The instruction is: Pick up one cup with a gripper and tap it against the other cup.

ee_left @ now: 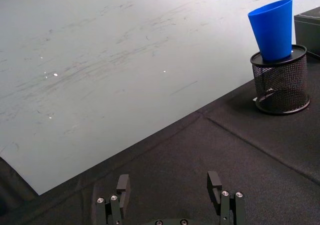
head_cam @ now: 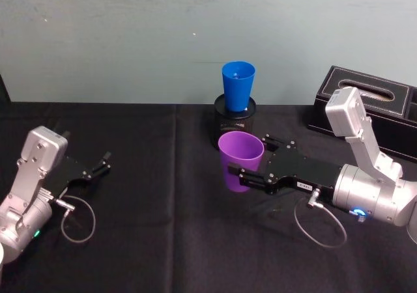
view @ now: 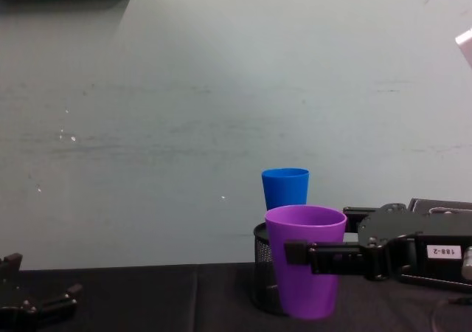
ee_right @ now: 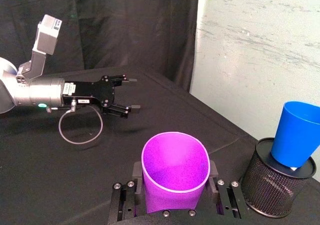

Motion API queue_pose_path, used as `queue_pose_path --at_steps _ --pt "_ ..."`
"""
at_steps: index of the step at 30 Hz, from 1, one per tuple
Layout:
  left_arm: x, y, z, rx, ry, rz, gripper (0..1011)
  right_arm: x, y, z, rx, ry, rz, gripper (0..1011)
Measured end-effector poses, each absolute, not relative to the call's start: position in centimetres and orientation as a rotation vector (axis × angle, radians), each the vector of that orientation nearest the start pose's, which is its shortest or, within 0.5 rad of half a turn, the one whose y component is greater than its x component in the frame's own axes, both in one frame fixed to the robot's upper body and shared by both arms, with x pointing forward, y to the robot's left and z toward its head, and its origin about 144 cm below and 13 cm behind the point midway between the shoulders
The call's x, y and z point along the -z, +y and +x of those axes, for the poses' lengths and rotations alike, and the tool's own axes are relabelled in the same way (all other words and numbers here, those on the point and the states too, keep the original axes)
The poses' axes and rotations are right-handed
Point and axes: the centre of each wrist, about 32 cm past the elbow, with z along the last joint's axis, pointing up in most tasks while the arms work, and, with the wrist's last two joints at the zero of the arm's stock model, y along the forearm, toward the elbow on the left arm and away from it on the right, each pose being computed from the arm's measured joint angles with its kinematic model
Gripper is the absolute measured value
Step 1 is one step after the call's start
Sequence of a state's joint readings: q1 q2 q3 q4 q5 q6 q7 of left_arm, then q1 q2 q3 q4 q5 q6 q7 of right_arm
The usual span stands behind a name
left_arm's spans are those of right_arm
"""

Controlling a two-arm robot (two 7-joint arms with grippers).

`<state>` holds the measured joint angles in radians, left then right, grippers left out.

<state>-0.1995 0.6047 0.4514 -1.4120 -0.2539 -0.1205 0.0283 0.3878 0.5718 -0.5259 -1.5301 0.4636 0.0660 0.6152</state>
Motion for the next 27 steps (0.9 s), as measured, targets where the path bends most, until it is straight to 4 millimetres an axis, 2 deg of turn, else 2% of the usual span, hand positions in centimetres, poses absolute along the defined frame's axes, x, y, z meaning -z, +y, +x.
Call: queue_pose_path --at_steps 27 --pt "-113.98 30.97 48.86 -1.248 -0.285 0.304 1011 -122.26 -25.79 52.65 0.553 -0.117 -0.179 732"
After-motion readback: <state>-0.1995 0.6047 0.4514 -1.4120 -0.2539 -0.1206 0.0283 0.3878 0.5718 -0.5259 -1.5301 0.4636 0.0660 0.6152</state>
